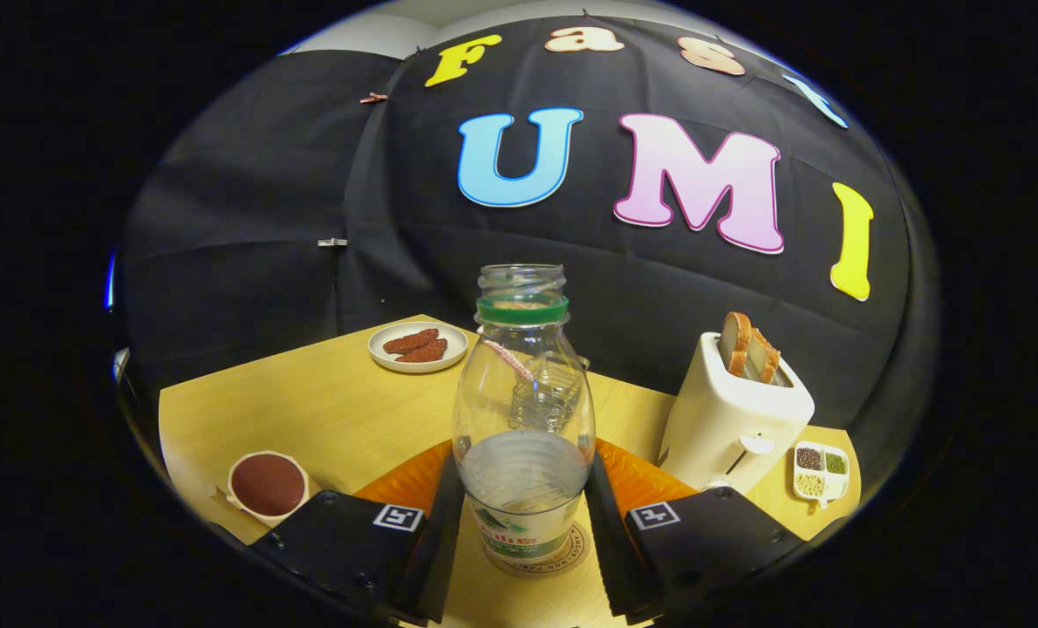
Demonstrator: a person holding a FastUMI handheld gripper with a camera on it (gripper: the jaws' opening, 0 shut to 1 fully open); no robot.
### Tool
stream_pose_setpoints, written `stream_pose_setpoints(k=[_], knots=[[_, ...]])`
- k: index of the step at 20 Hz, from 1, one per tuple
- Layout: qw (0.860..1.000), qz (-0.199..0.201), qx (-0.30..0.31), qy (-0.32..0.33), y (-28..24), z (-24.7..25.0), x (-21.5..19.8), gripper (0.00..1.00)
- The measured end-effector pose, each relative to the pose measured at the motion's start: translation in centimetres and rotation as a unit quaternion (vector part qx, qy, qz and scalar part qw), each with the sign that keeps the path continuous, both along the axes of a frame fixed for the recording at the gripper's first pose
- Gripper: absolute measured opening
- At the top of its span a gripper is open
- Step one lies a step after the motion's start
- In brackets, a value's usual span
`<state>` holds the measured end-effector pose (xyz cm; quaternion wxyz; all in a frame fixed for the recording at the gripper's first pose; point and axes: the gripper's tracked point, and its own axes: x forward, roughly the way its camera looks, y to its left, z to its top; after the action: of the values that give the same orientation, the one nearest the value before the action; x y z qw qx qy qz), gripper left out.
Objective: Take the bottle from table, then pour the juice into the cup, finally place the bottle on the coaster
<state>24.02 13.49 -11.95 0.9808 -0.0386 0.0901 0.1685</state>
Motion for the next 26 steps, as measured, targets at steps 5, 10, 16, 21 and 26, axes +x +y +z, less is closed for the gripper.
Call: stream_pose_setpoints(k=[5, 10, 16, 21, 26], knots=[[0.999, -0.025, 0.037, 0.023, -1.4, -2.0, 1.1, 0.71], [0.999, -0.024, 0.044, 0.017, -1.7, -2.2, 1.1, 0.73], [0.999, -0.023, 0.038, 0.016, -1.6, -2.2, 1.1, 0.78], [0.999, -0.017, 0.045, 0.016, -1.6, -1.4, 0.5, 1.00], [0.999, -0.013, 0.042, 0.014, -2.1, -0.3, -1.1, 1.00]])
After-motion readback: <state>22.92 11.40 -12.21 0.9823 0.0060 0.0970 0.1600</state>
